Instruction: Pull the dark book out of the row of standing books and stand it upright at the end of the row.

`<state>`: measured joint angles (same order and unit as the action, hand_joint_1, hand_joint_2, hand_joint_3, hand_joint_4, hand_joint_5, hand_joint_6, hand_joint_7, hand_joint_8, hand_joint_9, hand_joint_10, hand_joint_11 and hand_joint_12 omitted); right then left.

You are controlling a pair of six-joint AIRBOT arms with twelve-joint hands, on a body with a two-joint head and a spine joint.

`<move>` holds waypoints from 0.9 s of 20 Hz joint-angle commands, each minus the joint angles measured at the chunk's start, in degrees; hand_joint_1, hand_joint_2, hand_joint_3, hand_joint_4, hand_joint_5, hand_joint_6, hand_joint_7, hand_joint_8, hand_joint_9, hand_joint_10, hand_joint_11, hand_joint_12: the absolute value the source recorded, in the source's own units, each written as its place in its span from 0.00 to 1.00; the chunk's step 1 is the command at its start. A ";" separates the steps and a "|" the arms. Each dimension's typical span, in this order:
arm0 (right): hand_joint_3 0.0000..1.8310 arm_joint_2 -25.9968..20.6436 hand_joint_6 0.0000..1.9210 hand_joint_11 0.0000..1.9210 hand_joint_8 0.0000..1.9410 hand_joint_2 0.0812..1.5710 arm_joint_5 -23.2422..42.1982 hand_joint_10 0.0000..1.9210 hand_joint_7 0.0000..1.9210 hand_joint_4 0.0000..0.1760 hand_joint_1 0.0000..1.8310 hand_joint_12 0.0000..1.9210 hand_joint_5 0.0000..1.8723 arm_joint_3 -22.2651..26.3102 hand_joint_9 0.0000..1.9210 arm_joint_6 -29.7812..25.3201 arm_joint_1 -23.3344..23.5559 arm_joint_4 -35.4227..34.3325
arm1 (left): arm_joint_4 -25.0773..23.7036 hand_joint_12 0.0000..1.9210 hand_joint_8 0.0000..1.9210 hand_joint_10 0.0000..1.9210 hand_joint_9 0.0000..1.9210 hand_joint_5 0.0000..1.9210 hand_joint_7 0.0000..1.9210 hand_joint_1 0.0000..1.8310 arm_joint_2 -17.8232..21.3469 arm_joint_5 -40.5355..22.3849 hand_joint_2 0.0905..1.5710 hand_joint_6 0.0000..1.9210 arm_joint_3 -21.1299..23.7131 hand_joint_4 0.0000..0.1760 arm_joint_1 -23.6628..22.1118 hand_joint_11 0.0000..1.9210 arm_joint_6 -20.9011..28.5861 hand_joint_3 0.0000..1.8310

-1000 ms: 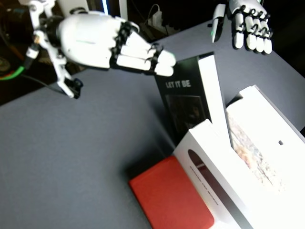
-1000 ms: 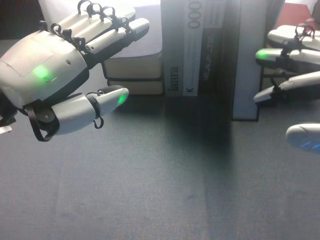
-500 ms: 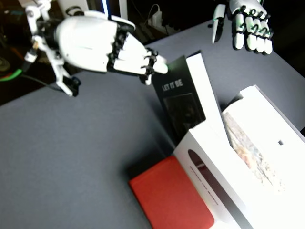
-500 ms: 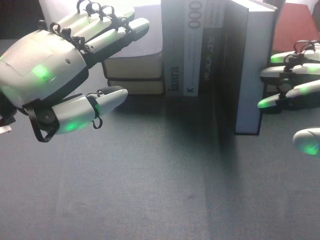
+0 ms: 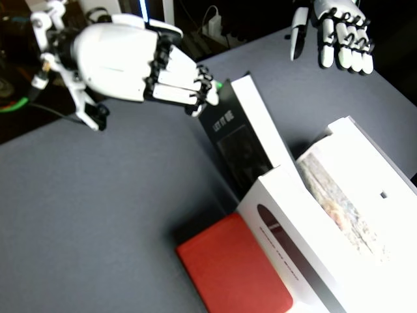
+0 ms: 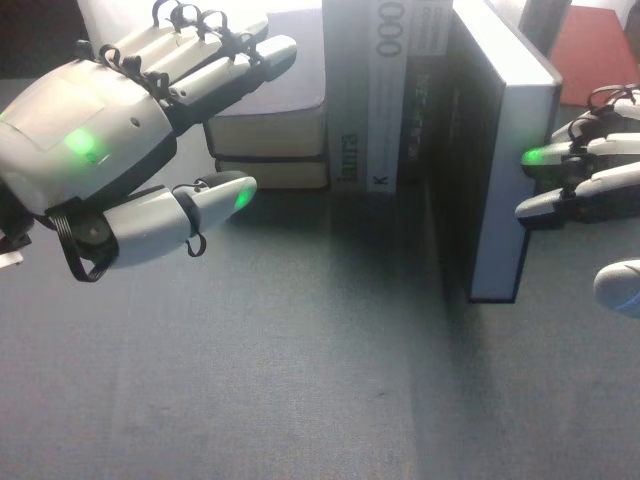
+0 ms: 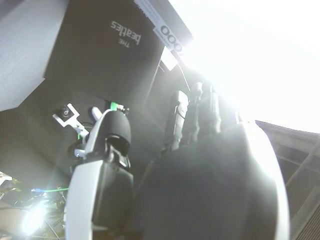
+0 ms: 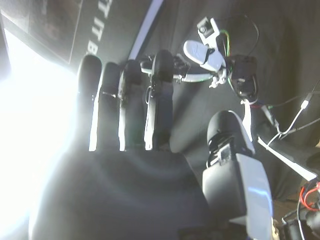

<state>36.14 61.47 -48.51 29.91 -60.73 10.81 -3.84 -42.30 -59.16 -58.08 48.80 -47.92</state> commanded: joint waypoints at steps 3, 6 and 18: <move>0.01 -0.73 0.00 0.00 0.00 0.80 10.96 0.39 0.21 0.00 0.00 0.79 0.33 0.41 0.03 -0.50 -0.21 -2.65 | 0.74 0.00 0.00 0.00 0.00 0.05 0.00 0.22 -0.26 -7.55 0.90 0.00 0.25 0.13 -0.42 0.00 -0.16 0.00; 0.01 -0.81 0.00 0.00 0.00 0.82 13.45 0.32 0.15 0.00 0.00 0.77 0.25 0.41 0.00 0.64 -0.68 -4.08 | 0.79 0.00 0.00 0.00 0.00 0.05 0.00 0.19 -0.31 -7.57 0.91 0.00 0.26 0.11 -0.39 0.00 -0.17 0.00; 0.00 0.14 0.00 0.00 0.00 0.88 24.64 0.00 0.00 0.00 0.03 0.02 0.03 -0.13 0.00 11.66 -1.44 -15.87 | 1.64 0.00 0.00 0.00 0.00 0.05 0.00 0.16 -0.26 -9.03 0.91 0.00 0.41 0.12 0.30 0.00 -0.32 0.00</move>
<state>36.21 78.76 -48.47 41.54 -62.59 -3.79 -2.59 -42.35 -60.60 -57.95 49.80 -47.99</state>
